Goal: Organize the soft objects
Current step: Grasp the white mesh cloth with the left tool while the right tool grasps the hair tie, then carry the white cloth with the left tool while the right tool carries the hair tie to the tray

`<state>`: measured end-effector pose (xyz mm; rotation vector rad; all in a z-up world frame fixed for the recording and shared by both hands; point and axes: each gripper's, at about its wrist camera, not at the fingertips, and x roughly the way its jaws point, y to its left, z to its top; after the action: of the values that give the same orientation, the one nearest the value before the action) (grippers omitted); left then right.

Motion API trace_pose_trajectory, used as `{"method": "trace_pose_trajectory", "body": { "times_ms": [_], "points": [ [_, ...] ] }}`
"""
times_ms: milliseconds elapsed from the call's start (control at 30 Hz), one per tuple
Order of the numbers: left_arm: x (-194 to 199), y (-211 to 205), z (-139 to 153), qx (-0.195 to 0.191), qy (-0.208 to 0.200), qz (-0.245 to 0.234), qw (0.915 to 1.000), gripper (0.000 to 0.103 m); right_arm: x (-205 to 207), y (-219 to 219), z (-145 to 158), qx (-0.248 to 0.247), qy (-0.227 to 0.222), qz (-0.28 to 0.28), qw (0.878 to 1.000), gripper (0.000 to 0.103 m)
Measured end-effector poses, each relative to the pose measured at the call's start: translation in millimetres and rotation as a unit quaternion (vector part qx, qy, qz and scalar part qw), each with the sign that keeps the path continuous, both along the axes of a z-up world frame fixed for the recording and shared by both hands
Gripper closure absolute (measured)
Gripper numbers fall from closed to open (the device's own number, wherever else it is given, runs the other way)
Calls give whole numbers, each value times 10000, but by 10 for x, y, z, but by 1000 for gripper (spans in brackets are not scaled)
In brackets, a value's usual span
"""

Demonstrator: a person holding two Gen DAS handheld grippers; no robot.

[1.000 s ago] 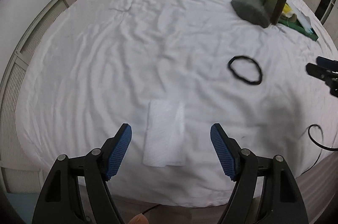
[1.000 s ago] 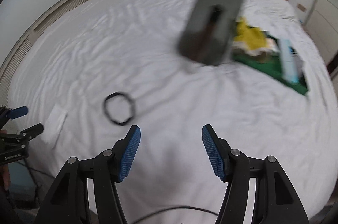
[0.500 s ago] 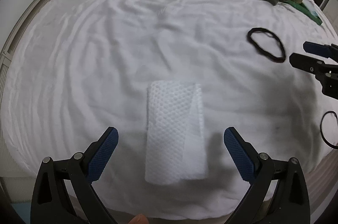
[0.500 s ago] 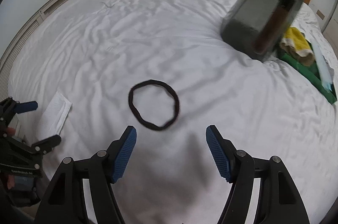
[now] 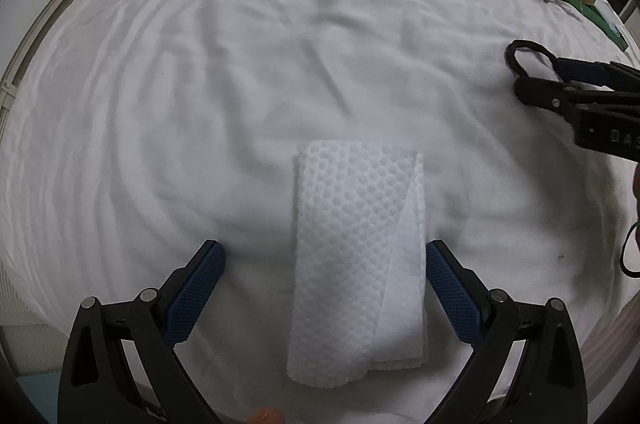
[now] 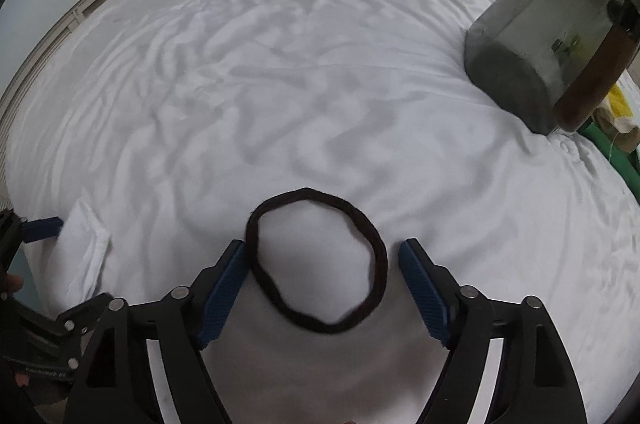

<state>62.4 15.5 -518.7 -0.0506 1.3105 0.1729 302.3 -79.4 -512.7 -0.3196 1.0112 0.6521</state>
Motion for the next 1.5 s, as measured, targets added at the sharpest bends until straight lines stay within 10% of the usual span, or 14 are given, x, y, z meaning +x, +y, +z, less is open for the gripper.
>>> {"method": "trace_pose_trajectory", "body": {
  "times_ms": [100, 233, 467, 767, 1200, 1500],
  "points": [
    [12, 29, -13, -42, 18, 65, 10000, 14, 43, 56, -67, -4, 61, 7, 10000, 36],
    [75, 59, 3, -60, 15, 97, 9999, 26, 57, 74, -74, 74, 161, 117, 9998, 76],
    [178, 14, 53, -78, -16, 149, 9999, 42, 42, 17, -39, 156, 196, 191, 9995, 94],
    [301, -47, 172, -35, -12, 130, 9999, 93, -44, -107, 36, 295, 239, 197, 9991, 98],
    [647, -62, 842, -40, -517, 332, 9981, 95, -132, -444, 287, 962, 471, 128, 9942, 99],
    [910, -851, 1091, -71, -655, -376, 9971, 95, -127, -1105, 561, 1116, 413, -213, 9927, 99]
  ]
}}
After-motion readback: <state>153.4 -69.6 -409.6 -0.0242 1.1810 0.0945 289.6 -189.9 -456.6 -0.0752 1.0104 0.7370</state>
